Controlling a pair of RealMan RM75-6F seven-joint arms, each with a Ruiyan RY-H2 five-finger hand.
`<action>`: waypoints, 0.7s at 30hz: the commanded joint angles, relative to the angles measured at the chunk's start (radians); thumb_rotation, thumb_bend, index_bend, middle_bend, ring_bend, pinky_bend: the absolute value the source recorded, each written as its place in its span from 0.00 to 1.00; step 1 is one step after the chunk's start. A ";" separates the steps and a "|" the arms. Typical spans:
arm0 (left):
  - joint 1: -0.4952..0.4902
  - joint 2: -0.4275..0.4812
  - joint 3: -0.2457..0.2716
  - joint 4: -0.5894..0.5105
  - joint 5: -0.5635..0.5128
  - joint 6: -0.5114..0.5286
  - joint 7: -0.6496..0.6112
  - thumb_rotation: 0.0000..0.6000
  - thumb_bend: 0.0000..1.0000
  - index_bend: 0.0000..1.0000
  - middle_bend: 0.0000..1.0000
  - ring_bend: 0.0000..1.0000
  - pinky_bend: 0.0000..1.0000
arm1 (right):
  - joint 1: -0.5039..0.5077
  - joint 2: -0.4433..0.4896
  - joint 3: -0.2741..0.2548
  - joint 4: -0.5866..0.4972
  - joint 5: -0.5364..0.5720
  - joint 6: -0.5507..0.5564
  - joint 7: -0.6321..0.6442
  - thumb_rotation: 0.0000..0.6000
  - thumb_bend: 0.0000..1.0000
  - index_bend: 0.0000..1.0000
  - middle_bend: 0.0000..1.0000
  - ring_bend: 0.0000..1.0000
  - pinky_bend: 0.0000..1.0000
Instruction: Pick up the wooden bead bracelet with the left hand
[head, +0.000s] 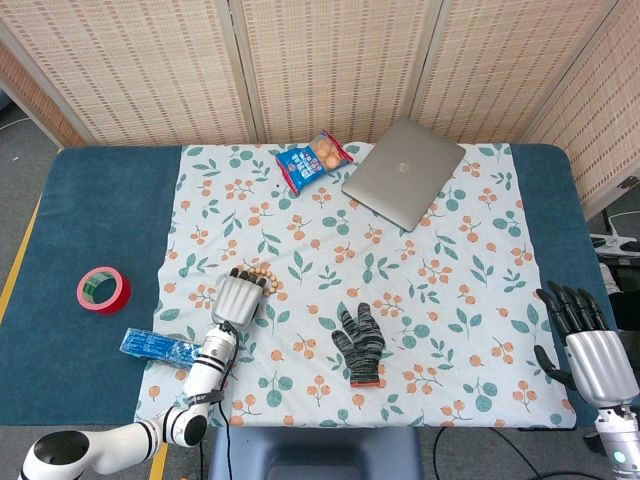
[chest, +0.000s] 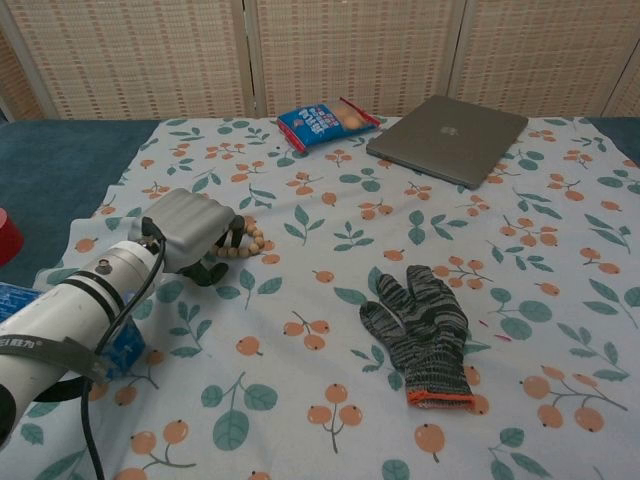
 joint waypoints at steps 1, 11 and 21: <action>-0.003 -0.005 0.002 0.014 -0.003 -0.002 0.007 1.00 0.42 0.42 0.48 0.38 0.34 | 0.000 0.001 0.000 -0.001 0.001 -0.001 0.000 1.00 0.30 0.00 0.00 0.00 0.00; -0.008 -0.014 0.015 0.052 0.009 0.013 0.033 1.00 0.42 0.46 0.53 0.41 0.35 | 0.001 0.005 -0.001 -0.006 0.002 -0.011 0.001 1.00 0.30 0.00 0.00 0.00 0.00; 0.001 0.031 -0.007 -0.041 -0.006 0.020 0.009 1.00 0.54 0.55 0.64 0.45 0.36 | 0.000 0.010 -0.004 -0.007 -0.005 -0.011 0.013 1.00 0.30 0.00 0.00 0.00 0.00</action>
